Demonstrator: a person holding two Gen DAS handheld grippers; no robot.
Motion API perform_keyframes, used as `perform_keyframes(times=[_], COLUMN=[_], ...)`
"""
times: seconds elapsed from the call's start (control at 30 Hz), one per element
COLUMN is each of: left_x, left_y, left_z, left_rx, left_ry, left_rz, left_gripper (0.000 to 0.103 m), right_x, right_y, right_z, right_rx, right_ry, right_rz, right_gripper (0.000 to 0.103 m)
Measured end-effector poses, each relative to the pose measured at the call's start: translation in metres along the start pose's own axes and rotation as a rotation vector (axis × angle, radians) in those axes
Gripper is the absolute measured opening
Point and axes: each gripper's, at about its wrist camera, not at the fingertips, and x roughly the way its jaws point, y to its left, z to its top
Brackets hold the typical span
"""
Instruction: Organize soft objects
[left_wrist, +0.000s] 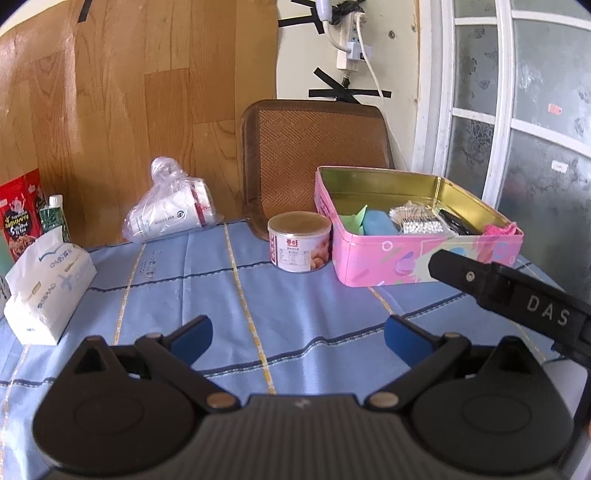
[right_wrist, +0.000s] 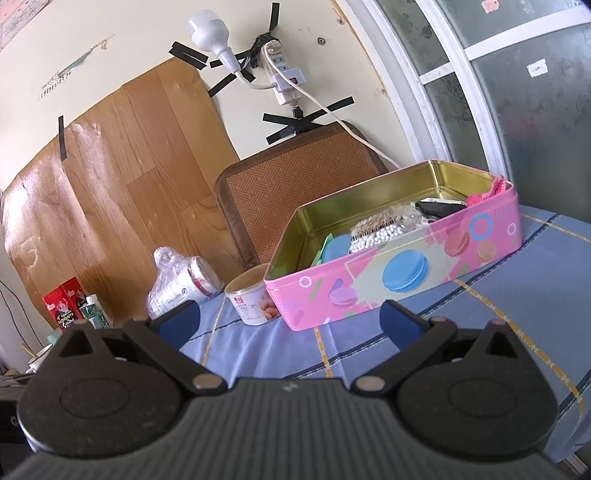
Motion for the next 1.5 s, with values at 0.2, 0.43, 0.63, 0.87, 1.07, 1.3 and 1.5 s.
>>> perform_keyframes(times=[0.2,0.43,0.63,0.87,1.07,1.3,1.5], left_x=[-0.0019,-0.0046,-0.0057,-0.0072,-0.0080,-0.0060,-0.0018], left_y=[-0.0032,-0.0002,-0.0010,-0.0018,-0.0018,-0.0023,-0.0010], left_z=[0.0023,0.0062,0.0078,0.0074,0.0075,0.0078,0.0059], left_rx=[0.004,-0.007,0.007,0.010,0.019,0.023,0.023], left_ry=[0.005,0.008,0.018,0.022,0.025,0.032,0.062], left_rz=[0.007,0.027,0.043,0.041,0.037,0.039,0.026], left_gripper=[0.103,0.103,0.103,0.103,0.103,0.103,0.103], right_x=[-0.0001,-0.0001,-0.0007,-0.0011,-0.0004,0.0008,0.0032], right_y=[-0.0013,-0.0023,-0.0027,-0.0022,-0.0025,-0.0027,-0.0035], right_z=[0.0002,0.0000,0.0006,0.0002,0.0014,0.0031,0.0032], right_rx=[0.006,0.005,0.005,0.005,0.000,-0.009,-0.012], right_ry=[0.000,0.000,-0.001,-0.002,0.001,0.001,0.007], right_rz=[-0.002,-0.001,-0.001,-0.002,0.003,0.014,0.020], right_gripper=[0.103,0.103,0.103,0.103,0.103,0.103,0.103])
